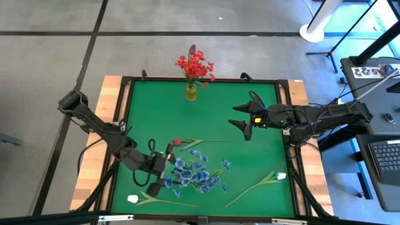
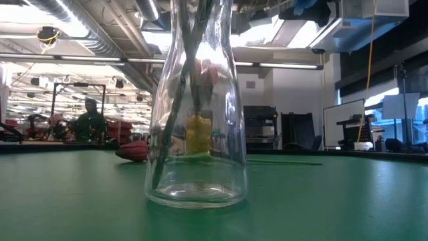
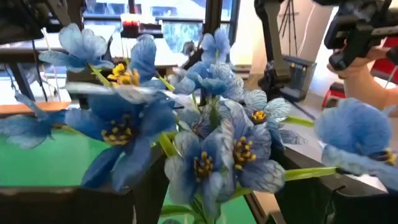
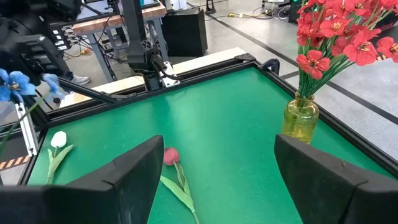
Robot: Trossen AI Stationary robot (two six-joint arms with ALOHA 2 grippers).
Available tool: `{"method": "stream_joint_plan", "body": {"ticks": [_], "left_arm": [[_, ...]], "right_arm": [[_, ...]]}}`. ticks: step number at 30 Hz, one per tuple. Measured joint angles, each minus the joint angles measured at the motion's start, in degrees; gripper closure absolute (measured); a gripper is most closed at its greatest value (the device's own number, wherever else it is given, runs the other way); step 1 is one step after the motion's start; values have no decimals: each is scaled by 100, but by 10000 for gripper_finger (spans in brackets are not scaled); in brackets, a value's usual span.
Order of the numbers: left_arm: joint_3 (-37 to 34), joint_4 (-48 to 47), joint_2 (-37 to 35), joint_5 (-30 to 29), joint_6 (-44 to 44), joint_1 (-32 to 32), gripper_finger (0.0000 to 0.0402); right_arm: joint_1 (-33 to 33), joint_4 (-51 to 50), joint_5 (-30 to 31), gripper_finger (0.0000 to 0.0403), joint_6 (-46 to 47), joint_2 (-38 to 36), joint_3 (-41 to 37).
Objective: Sort flowers into vase by color
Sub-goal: Put the blue flowers into the transparent vase
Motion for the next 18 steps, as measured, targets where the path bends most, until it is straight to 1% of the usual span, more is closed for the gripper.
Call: {"method": "stream_joint_plan", "body": {"ticks": [3, 7, 9, 14, 18], "left_arm": [[175, -349, 0, -7, -101, -36, 154], [283, -401, 0, -12, -100, 22, 154], [360, -574, 0, -14, -118, 64, 154], [640, -1602, 0, -7, -681, 165, 154], [643, -1842, 4, 170, -936, 202, 154]], "right_arm": [[0, 0, 0, 100, 0, 0, 0], [0, 2, -2, 100, 0, 0, 0], [0, 2, -1, 100, 0, 0, 0], [0, 2, -2, 100, 0, 0, 0], [0, 2, -2, 100, 0, 0, 0]]}}
